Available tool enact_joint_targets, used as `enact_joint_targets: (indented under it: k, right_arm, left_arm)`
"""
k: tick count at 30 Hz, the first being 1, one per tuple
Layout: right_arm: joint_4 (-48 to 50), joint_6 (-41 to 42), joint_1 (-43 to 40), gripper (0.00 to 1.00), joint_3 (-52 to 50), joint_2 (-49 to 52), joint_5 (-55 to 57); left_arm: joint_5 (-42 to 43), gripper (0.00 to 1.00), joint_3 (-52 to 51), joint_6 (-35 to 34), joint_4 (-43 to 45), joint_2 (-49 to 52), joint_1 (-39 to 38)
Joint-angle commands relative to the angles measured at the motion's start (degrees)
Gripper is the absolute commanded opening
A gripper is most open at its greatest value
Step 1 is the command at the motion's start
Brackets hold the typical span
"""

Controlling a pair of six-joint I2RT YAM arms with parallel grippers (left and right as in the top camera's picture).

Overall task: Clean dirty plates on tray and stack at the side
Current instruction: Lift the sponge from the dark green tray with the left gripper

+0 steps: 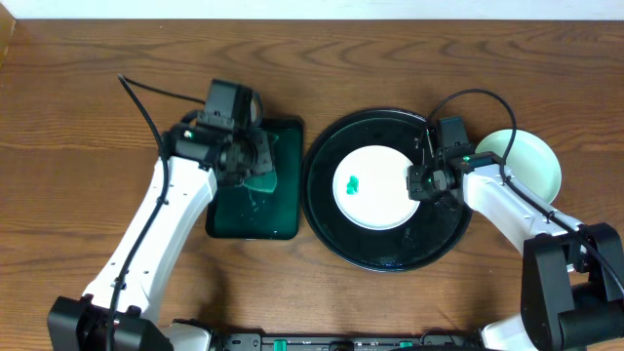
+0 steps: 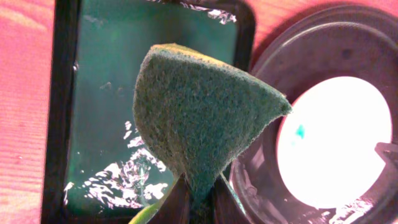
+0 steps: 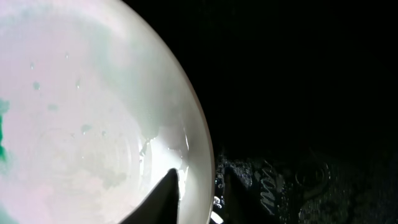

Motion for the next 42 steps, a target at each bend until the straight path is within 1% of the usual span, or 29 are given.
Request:
enact_joint_targets:
  k: [1,4,7,10,14,15,17,19,20,21,23,28,29,31,32,34,35,36,37,39,42]
  right_arm:
    - [0.0,0.1,0.5,0.16,-0.4,0.1,-0.4]
    - [0.0,0.1,0.5,0.08,-0.4,0.1,-0.4]
    - [-0.1,0.1,0.5,0.06,-0.4,0.1,-0.4]
    - [-0.1,0.1,0.5,0.05,-0.4,0.1,-0.4]
    - [-0.1,0.1,0.5,0.07,-0.4,0.1,-0.4]
    - [0.0,0.1,0.5,0.07,-0.4,0.1,-0.4]
    - [0.0,0.1,0.5,0.02,-0.4,0.1,-0.4]
    - [-0.1,0.6,0.5,0.01,-0.4,0.1,-0.4]
    - [-0.2,3.3,0.5,0.01,-0.4,0.1,-1.0]
    - [-0.2,3.8,0.5,0.01,-0.4,0.1,-2.1]
    - [-0.1,4.0,0.4,0.01,-0.4,0.1,-4.4]
    - [0.1,4.0,0.4,0.01,-0.4,0.1,-4.7]
    - [0.2,4.0,0.4,0.02,-0.4,0.1,-4.7]
    - [0.5,4.0,0.4,0.17,-0.4,0.1,-4.7]
    - [0.6,4.0,0.4,0.21,-0.4,0.1,-4.7]
    - [0.8,4.0,0.4,0.24,-0.4,0.1,-4.7]
    - [0.8,4.0,0.4,0.21,-0.4,0.1,-4.4]
    - [0.9,4.0,0.4,0.15,-0.4,0.1,-4.2]
    - [0.9,4.0,0.4,0.11,-0.4,0.1,-4.2]
    - [1.2,4.0,0.5,0.07,-0.6,0.1,-4.3]
    - [2.8,5.0,0.4,0.06,-1.7,0.1,-4.6]
  left_arm:
    - [0.1,0.07,3.7,1.6,-1.1,1.1,-0.1]
    - [0.1,0.07,3.1,1.6,-1.4,1.3,-0.1]
    - [0.1,0.07,2.6,1.6,-1.9,2.2,-0.2]
    - [0.1,0.07,2.1,1.6,-1.9,3.5,-0.2]
    - [0.1,0.07,2.1,1.6,-1.8,6.4,-0.2]
    - [0.1,0.07,2.1,1.6,-1.9,6.8,-0.2]
    - [0.1,0.07,2.1,1.6,-1.9,8.2,-0.2]
    - [0.1,0.07,2.1,1.6,-1.9,9.2,-0.2]
    - [0.1,0.07,2.1,1.6,-1.9,9.8,-0.3]
    - [0.1,0.07,2.1,1.6,-1.9,10.1,-0.5]
    - [0.1,0.07,2.0,1.6,-1.9,10.5,-0.9]
    - [0.0,0.08,2.0,1.6,-1.8,10.8,-2.4]
    - [0.0,0.07,2.0,1.6,-1.7,10.8,-2.6]
    - [-0.2,0.07,1.9,1.6,-1.5,10.8,-3.0]
    - [-0.2,0.07,1.9,1.6,-1.4,10.8,-3.1]
    - [-0.2,0.08,1.9,1.6,-1.2,10.8,-3.3]
    - [-0.2,0.08,1.9,1.6,-1.2,10.8,-3.3]
    - [-0.2,0.07,1.9,1.6,-1.2,10.8,-3.3]
    - [-0.2,0.07,1.9,1.6,-1.2,10.8,-3.3]
    - [-0.1,0.08,1.9,1.6,-1.2,10.8,-3.3]
    - [-0.2,0.07,1.8,1.6,-1.2,10.8,-3.3]
